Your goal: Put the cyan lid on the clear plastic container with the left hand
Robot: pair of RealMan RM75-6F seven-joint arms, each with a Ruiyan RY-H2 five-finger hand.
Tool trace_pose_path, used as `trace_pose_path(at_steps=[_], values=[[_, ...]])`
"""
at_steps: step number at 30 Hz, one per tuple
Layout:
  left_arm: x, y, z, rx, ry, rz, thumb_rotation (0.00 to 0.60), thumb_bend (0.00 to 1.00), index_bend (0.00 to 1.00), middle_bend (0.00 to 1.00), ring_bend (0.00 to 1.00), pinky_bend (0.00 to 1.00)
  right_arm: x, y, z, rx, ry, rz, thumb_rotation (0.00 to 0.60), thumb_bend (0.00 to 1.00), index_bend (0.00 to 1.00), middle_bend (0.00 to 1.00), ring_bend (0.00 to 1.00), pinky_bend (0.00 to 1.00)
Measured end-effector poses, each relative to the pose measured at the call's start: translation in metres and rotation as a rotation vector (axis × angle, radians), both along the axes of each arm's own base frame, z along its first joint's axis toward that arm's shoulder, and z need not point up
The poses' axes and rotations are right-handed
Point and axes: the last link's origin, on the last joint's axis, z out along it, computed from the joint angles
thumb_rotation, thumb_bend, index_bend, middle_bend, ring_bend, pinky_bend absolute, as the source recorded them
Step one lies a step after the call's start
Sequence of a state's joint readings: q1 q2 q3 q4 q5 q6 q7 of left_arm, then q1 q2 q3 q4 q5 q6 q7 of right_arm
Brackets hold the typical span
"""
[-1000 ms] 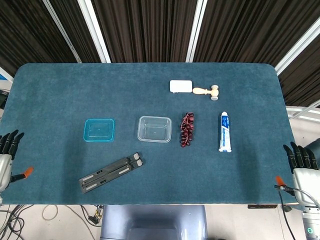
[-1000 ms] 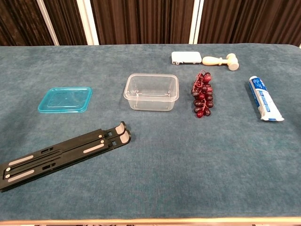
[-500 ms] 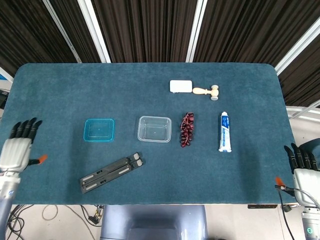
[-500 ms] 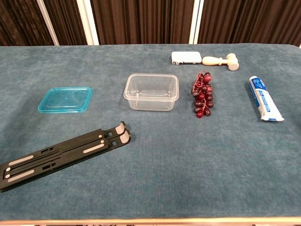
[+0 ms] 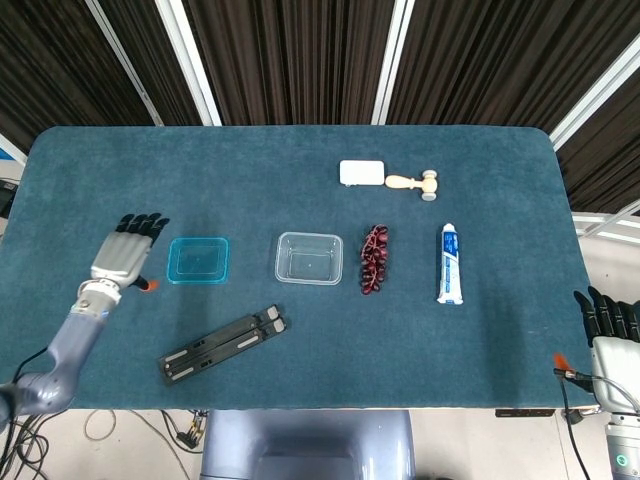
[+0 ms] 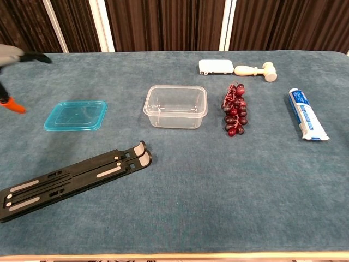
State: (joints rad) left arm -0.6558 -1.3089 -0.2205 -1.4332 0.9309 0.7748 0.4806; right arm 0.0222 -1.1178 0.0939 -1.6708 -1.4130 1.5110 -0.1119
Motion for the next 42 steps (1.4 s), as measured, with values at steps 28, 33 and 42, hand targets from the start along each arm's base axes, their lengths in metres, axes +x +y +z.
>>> trace_pose_path(at_steps=[28,33,42], values=[[0.025,0.038,-0.07,-0.118,0.043,0.059,0.6,0.09,0.01,0.03,0.0,0.0,-0.003,-0.002,0.002,-0.005,0.002,-0.027,0.6,0.29,0.06,0.04,0.03,0.0],[0.024,0.039,-0.073,-0.126,0.057,0.07,0.6,0.09,0.01,0.06,0.0,0.0,-0.003,-0.001,0.002,-0.006,0.002,-0.026,0.6,0.29,0.06,0.04,0.03,0.0],[0.023,0.04,-0.076,-0.133,0.066,0.087,0.6,0.09,0.0,0.09,0.0,0.0,-0.003,-0.001,0.002,-0.008,0.003,-0.028,0.6,0.29,0.06,0.04,0.03,0.0]])
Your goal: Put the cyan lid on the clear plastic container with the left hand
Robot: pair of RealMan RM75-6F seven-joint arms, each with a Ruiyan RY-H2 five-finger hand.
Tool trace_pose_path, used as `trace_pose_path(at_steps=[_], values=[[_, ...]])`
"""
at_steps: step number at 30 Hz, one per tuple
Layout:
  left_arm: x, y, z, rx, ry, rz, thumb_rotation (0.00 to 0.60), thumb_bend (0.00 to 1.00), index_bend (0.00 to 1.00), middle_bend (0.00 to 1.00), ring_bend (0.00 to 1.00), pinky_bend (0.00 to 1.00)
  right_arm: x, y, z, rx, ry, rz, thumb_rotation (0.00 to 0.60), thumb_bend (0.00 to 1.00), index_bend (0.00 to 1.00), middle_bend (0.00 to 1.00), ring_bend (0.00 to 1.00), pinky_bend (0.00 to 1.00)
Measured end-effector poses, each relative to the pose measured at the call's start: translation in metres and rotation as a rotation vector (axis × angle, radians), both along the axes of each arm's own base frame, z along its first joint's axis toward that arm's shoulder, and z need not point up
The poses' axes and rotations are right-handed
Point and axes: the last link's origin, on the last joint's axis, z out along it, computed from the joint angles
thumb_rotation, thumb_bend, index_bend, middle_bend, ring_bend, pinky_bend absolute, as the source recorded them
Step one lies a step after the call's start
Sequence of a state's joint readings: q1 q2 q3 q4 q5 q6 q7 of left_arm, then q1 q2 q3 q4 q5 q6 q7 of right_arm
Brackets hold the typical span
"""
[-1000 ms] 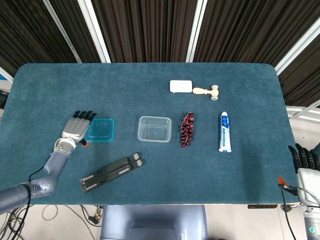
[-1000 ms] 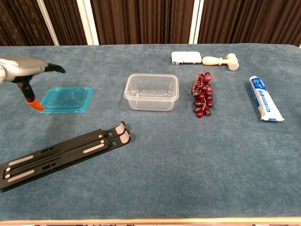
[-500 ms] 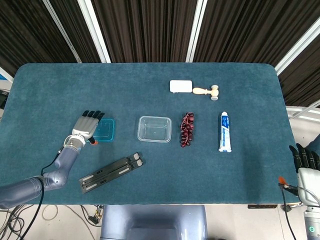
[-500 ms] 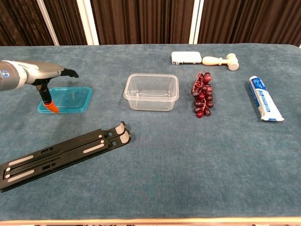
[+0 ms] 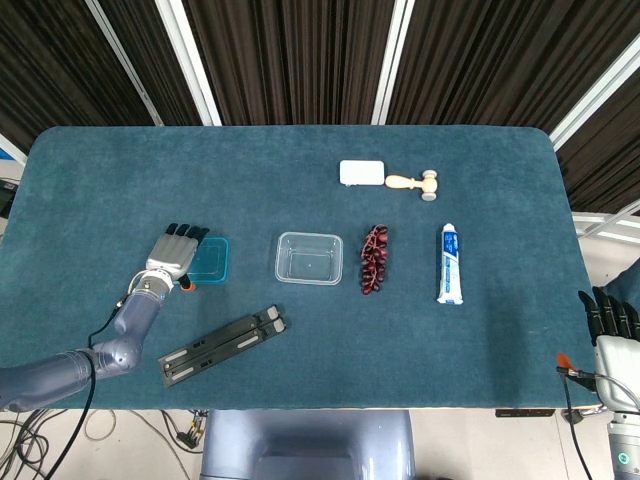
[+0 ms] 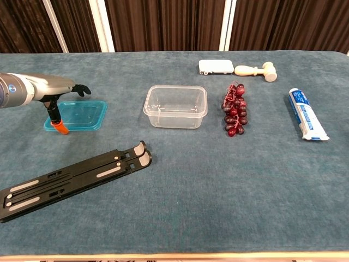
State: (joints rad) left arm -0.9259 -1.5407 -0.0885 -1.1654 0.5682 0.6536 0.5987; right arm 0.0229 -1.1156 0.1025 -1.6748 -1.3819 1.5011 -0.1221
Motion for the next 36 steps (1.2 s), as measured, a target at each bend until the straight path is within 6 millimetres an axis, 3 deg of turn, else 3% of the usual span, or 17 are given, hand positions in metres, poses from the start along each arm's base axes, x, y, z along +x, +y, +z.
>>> trace_pose_path(at_steps=[17,36], values=[[0.0,0.003,-0.002,0.016,0.015,-0.007,0.6,0.1,0.05,0.28,0.0,0.0,0.0,0.0,0.0,-0.005,-0.009,-0.007,0.6,0.29,0.06,0.04,0.03,0.0],[0.011,0.005,0.027,0.051,-0.092,0.02,0.6,0.13,0.06,0.29,0.0,0.0,0.0,0.0,0.0,-0.009,-0.012,-0.012,0.6,0.29,0.06,0.04,0.03,0.0]])
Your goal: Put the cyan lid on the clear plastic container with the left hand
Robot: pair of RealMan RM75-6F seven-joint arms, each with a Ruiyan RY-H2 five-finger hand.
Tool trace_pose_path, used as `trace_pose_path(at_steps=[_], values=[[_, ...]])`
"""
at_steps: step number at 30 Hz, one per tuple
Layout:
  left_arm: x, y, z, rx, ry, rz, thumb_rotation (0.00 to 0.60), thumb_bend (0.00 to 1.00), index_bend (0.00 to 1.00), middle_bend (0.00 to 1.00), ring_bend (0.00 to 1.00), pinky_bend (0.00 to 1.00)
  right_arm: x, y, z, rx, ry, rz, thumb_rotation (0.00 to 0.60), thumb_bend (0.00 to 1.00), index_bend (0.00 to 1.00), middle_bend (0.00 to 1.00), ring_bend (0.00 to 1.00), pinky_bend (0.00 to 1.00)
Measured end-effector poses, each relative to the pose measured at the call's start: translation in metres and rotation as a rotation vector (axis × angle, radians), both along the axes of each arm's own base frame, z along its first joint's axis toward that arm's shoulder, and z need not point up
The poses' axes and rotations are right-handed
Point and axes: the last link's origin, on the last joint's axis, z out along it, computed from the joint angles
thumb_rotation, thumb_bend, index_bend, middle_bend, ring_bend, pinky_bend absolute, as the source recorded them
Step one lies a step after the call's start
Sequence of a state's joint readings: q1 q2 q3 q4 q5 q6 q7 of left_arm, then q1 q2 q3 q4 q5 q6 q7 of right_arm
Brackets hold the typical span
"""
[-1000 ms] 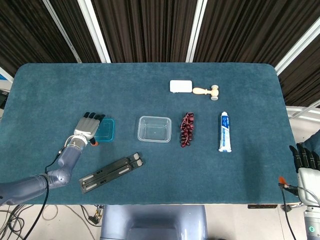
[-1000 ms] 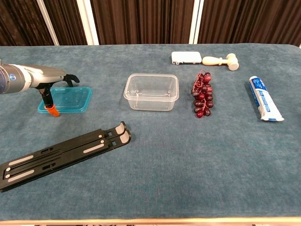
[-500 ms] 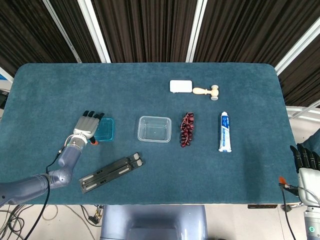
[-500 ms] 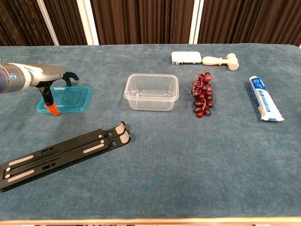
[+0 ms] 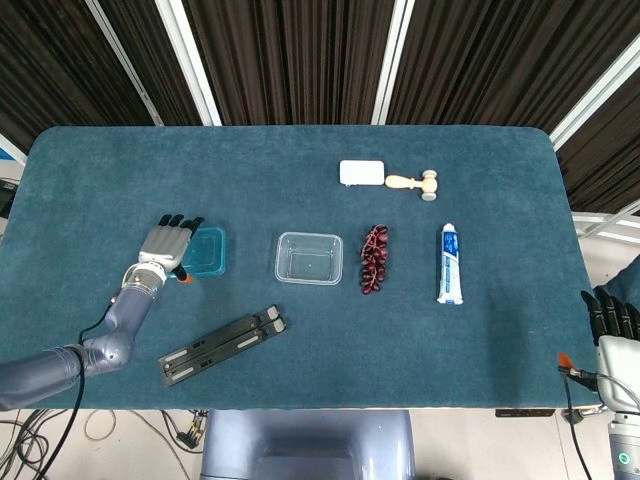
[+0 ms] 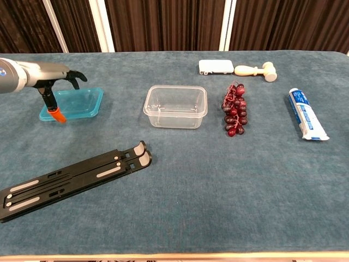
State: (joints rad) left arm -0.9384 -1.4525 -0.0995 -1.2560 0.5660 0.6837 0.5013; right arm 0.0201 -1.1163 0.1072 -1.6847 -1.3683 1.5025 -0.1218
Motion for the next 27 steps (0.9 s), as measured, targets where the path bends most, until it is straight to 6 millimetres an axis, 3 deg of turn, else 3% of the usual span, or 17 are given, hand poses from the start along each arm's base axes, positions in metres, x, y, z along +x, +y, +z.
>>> trace_pose_path(at_steps=[6,14,23,27], values=[[0.027,0.001,0.018,-0.007,-0.061,-0.018,0.6,0.13,0.07,0.29,0.0,0.0,-0.001,0.0,0.0,-0.004,-0.002,-0.006,0.6,0.29,0.06,0.04,0.03,0.0],[0.091,0.011,0.031,-0.019,-0.123,-0.075,0.6,0.13,0.07,0.29,0.0,0.0,0.0,0.001,0.0,-0.006,-0.003,-0.006,0.6,0.29,0.06,0.04,0.03,0.0],[0.151,0.013,0.005,-0.092,-0.211,-0.101,0.6,0.13,0.09,0.29,0.0,0.0,-0.001,0.0,0.001,-0.015,0.001,-0.008,0.6,0.29,0.06,0.04,0.03,0.0],[0.165,0.011,-0.012,-0.116,-0.228,-0.113,0.6,0.13,0.09,0.29,0.0,0.0,-0.001,0.0,0.001,-0.016,0.001,-0.01,0.6,0.29,0.06,0.04,0.03,0.0]])
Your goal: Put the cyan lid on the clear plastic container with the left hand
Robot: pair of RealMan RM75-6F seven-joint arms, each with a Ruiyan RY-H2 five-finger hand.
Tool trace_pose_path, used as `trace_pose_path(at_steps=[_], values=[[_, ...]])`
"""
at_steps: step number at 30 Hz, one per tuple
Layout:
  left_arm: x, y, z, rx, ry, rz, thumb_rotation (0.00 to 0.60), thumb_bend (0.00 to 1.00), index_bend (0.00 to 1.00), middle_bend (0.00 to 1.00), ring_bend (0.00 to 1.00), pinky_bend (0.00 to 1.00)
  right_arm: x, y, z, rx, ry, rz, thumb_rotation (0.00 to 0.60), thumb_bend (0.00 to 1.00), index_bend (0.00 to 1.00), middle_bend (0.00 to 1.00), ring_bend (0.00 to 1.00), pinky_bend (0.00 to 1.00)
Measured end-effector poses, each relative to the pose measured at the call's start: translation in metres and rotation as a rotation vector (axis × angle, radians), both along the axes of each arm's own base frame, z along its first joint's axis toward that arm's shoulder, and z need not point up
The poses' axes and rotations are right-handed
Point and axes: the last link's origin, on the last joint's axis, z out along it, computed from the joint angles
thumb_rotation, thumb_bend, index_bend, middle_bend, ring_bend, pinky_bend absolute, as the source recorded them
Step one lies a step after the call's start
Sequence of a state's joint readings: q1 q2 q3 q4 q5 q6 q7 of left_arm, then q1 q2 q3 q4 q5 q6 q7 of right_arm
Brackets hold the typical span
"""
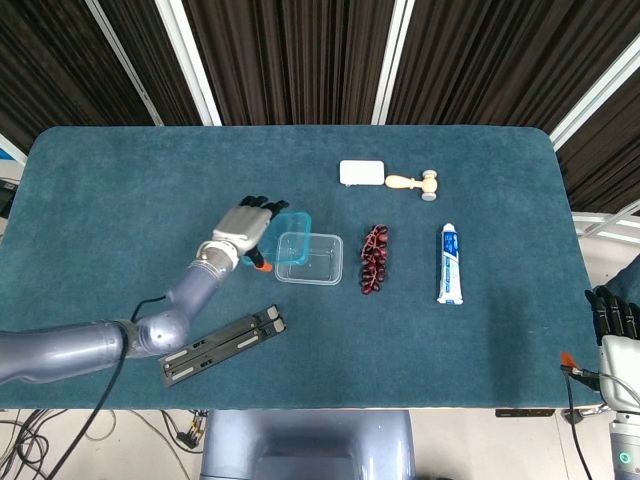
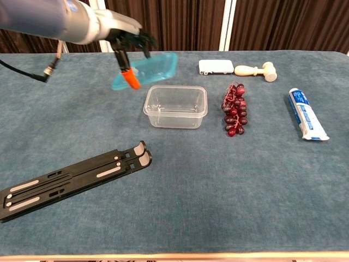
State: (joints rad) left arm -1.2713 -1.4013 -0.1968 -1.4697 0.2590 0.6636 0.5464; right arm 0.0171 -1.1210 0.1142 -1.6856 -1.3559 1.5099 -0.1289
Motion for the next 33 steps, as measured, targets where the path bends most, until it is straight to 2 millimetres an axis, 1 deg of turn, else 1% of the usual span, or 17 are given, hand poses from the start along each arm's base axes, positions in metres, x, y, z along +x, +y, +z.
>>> trace_pose_path(at_steps=[5,9,14,19,33], values=[[0.01,-0.004,-0.021,-0.026,-0.012,-0.001,0.6,0.13,0.09,0.29,0.0,0.0,0.0,0.0,0.0,-0.002,0.0,0.0,0.6,0.29,0.06,0.04,0.03,0.0],[0.016,-0.003,-0.031,-0.014,0.01,-0.024,0.6,0.13,0.09,0.29,0.0,0.0,0.0,0.0,0.0,0.002,0.001,0.002,0.6,0.29,0.06,0.04,0.03,0.0],[0.027,-0.008,-0.044,-0.011,0.036,-0.057,0.6,0.13,0.1,0.29,0.0,0.0,0.0,0.0,0.0,0.001,0.0,0.0,0.6,0.29,0.06,0.04,0.03,0.0],[0.032,-0.011,-0.05,-0.011,0.047,-0.066,0.6,0.13,0.1,0.29,0.0,0.0,0.0,0.0,0.0,0.0,0.0,-0.001,0.6,0.29,0.06,0.04,0.03,0.0],[0.036,-0.013,-0.061,-0.013,0.072,-0.069,0.6,0.13,0.1,0.29,0.0,0.0,-0.001,-0.001,0.001,-0.001,-0.006,-0.009,0.6,0.29,0.06,0.04,0.03,0.0]])
